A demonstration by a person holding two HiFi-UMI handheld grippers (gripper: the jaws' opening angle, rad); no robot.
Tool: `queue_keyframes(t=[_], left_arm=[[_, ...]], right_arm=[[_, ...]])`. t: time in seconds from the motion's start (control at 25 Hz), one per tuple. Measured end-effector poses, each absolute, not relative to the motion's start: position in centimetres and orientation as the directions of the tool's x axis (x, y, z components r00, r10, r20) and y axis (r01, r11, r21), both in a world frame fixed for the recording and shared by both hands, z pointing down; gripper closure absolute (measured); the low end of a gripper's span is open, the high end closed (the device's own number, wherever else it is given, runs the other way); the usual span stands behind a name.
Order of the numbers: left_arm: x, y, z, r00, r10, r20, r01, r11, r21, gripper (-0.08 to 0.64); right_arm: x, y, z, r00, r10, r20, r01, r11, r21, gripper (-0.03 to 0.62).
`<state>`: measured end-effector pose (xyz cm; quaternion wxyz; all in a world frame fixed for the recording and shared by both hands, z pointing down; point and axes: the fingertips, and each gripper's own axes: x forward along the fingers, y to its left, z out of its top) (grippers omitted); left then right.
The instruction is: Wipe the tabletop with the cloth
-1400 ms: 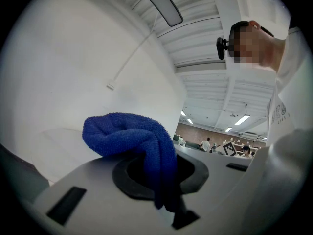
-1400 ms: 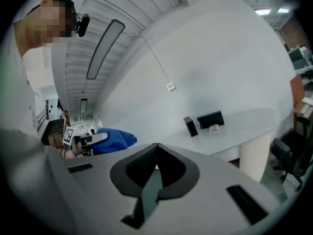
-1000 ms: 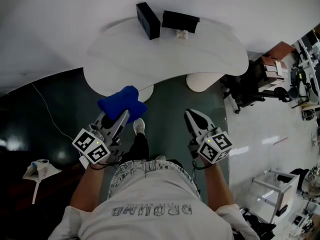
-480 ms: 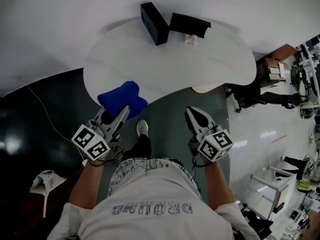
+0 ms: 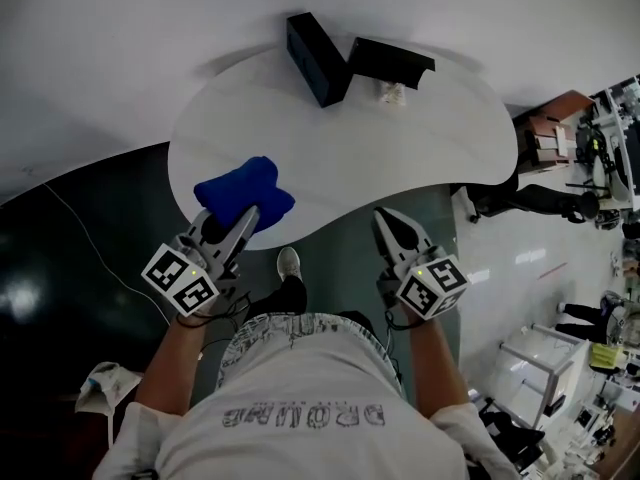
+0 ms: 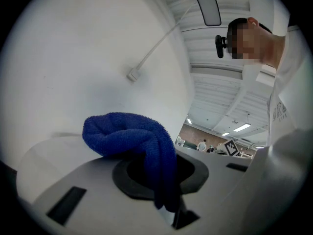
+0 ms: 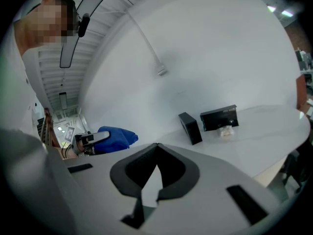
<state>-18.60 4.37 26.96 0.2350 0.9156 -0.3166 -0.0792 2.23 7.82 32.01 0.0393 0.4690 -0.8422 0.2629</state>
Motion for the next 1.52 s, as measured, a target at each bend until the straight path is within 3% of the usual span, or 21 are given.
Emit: queue_keyframes(t=[1.0,1.52], left_arm=[[-22.3,-3.0,28.6,0.764,-0.644,0.036,-0.578,-0.659,0.481,0.491],[-19.7,-8.1,33.1,0.697,-0.706,0.126,-0.668,-0.575,0.471,0.491]], right_arm=[[-0.8,-0.3,32.0,-0.57,-0.754,0.327,-0.806,0.436,-0.4,0.584],[2.4,-5.2,35.6,-0.645,-0.679,0.351,-0.754,0.491,-0.435,0.584]])
